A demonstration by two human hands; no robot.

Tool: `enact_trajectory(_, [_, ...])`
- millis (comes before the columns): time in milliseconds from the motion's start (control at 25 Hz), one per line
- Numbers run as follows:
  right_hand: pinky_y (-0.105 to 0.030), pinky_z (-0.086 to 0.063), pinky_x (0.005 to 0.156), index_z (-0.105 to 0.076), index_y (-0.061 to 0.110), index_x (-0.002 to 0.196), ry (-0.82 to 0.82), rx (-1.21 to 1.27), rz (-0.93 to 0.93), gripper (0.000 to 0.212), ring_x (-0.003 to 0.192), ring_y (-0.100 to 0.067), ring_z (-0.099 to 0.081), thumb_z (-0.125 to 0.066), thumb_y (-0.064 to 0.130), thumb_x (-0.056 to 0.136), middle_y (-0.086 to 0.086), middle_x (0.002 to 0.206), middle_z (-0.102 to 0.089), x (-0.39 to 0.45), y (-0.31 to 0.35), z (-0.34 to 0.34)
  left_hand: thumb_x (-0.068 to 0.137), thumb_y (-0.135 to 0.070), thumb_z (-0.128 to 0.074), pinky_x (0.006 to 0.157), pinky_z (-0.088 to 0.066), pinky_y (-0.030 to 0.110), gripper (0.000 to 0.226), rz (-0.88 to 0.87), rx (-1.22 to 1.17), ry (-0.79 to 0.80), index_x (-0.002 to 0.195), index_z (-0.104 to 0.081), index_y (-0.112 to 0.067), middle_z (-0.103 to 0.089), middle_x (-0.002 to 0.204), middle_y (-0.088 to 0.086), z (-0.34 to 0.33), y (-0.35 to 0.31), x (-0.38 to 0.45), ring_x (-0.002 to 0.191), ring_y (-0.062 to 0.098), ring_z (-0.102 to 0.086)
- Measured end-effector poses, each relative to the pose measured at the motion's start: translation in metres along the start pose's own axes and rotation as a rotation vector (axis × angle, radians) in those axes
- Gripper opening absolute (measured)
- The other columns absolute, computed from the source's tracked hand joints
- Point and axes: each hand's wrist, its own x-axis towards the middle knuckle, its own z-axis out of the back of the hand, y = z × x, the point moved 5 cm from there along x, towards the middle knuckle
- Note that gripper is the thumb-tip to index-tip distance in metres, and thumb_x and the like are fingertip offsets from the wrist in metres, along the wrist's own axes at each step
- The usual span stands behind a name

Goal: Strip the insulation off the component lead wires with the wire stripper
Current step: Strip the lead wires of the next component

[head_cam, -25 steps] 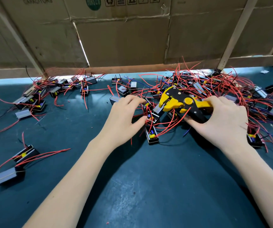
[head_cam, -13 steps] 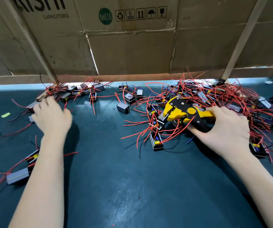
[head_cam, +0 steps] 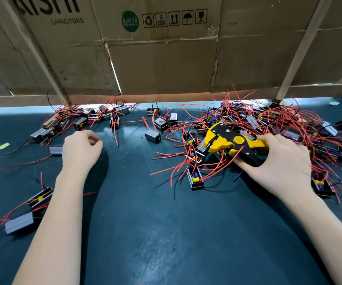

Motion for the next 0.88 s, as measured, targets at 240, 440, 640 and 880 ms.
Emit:
enact_trajectory(240, [-0.040, -0.035, 0.082, -0.065, 0.018, 0.099, -0.003, -0.003, -0.013, 0.059, 0.096, -0.032, -0.061, -0.075, 0.066, 0.065, -0.005, 0.093, -0.065, 0.000, -0.001, 0.000, 0.088, -0.038, -0.065, 0.094, -0.046, 0.023, 0.028, -0.317, -0.736, 0.683, 0.103, -0.074, -0.017, -0.076, 0.084, 0.013, 0.009, -0.070, -0.036, 0.096, 0.019, -0.070])
enact_trajectory(440, [-0.041, -0.036, 0.083, -0.065, 0.017, 0.101, 0.002, -0.028, -0.012, 0.061, 0.096, -0.032, -0.061, -0.073, 0.066, 0.065, -0.006, 0.094, -0.065, 0.001, -0.002, -0.002, 0.089, -0.035, -0.066, 0.102, -0.047, 0.029, 0.020, -0.376, -0.444, 0.926, 0.102, -0.074, -0.021, -0.077, 0.097, -0.001, -0.006, -0.079, -0.057, 0.103, 0.012, -0.069])
enact_trajectory(640, [-0.041, -0.037, 0.083, -0.065, 0.017, 0.100, 0.001, -0.019, 0.004, 0.060, 0.097, -0.032, -0.062, -0.074, 0.064, 0.065, -0.006, 0.094, -0.066, 0.001, -0.002, -0.003, 0.075, -0.030, -0.082, 0.093, -0.048, 0.030, 0.022, -0.559, -0.410, 0.753, 0.095, -0.075, -0.029, -0.074, 0.092, -0.007, 0.004, -0.092, -0.056, 0.094, 0.009, -0.066])
enact_trajectory(880, [-0.040, -0.034, 0.082, -0.064, 0.016, 0.098, -0.001, -0.008, 0.008, 0.059, 0.097, -0.032, -0.061, -0.074, 0.064, 0.065, -0.005, 0.092, -0.065, 0.000, -0.002, -0.005, 0.073, -0.020, -0.087, 0.082, -0.054, 0.035, 0.028, -0.598, -0.190, 1.146, 0.097, -0.073, -0.028, -0.074, 0.090, -0.001, -0.022, -0.105, -0.089, 0.085, 0.020, -0.068])
